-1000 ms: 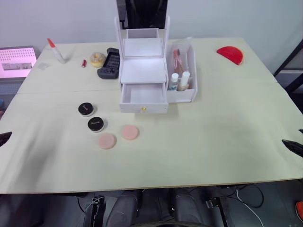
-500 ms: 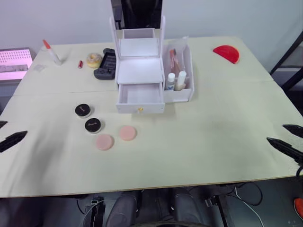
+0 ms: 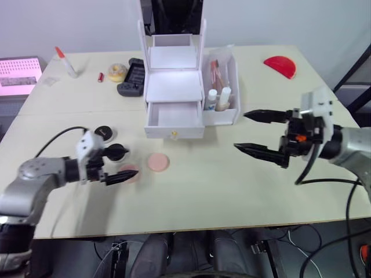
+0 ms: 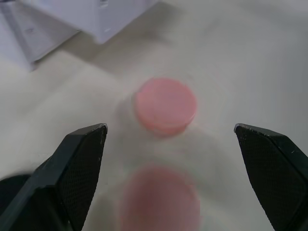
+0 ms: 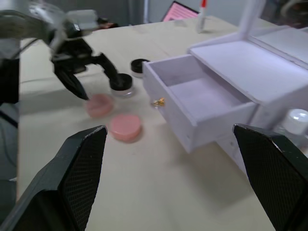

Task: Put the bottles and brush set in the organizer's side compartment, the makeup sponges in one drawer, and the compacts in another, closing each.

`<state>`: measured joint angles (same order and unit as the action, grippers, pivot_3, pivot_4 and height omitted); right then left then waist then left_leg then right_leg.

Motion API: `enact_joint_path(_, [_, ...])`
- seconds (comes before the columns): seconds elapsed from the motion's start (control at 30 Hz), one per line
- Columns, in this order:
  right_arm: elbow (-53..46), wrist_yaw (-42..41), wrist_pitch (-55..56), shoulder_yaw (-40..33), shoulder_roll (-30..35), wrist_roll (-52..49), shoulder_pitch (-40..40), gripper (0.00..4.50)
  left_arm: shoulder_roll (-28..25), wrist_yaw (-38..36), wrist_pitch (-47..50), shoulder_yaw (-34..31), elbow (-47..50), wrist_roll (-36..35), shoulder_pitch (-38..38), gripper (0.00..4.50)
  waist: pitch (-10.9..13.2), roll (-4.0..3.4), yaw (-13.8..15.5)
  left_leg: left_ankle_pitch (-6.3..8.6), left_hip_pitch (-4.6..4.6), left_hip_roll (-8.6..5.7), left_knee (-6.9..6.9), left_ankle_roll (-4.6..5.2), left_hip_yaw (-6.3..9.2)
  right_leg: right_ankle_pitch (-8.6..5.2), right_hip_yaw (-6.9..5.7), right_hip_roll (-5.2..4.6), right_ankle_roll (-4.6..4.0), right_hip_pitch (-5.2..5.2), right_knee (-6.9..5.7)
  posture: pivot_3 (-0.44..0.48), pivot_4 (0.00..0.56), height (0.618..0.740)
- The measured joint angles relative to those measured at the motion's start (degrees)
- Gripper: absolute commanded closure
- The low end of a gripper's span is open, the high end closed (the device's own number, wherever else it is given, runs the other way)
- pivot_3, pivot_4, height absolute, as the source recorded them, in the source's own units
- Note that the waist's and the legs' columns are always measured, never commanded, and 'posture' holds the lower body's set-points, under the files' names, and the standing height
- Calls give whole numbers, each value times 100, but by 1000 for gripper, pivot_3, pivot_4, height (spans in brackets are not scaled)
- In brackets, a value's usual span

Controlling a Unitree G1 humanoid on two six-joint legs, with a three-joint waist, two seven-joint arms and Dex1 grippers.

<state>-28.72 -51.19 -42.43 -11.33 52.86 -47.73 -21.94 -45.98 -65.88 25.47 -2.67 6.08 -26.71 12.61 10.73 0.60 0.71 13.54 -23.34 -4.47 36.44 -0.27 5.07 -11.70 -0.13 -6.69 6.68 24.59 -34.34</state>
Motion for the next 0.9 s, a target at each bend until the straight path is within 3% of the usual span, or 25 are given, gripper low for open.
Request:
enact_joint_path(0.1, [206,49,-108,428,-14,154,-632,0,432,9,-30,516,-299,244,605,42,0,-1,-6,0,0,5,11,0,-3,5,2,11,-6,0,-4,0,150,738])
enact_joint_path(0.27, [391,88,-144,634,-166,218,-1075,0,712,28,-243,878,-795,561,814,42,0,0,-18,1,-1,11,10,2,-3,14,2,19,10,3,-4,0,150,738])
enact_joint_path(0.77, [354,311,-296,637,-240,257,-1244,0,846,-33,-860,1102,-1372,1162,989,42,-1,-1,-1,2,-5,11,29,4,-3,18,3,18,10,1,-9,0,150,738])
enact_joint_path(0.87, [350,320,-296,637,-240,259,-1244,0,880,-20,-850,1091,-1373,1165,990,788,-1,-1,-1,2,-5,11,31,4,-2,18,3,18,10,1,-10,0,150,738])
enact_joint_path(0.9, [350,321,-296,638,-241,260,-1244,0,891,-17,-849,1089,-1373,1164,991,1252,-1,-2,-1,2,-5,11,32,4,-3,18,3,18,10,1,-11,0,150,738])
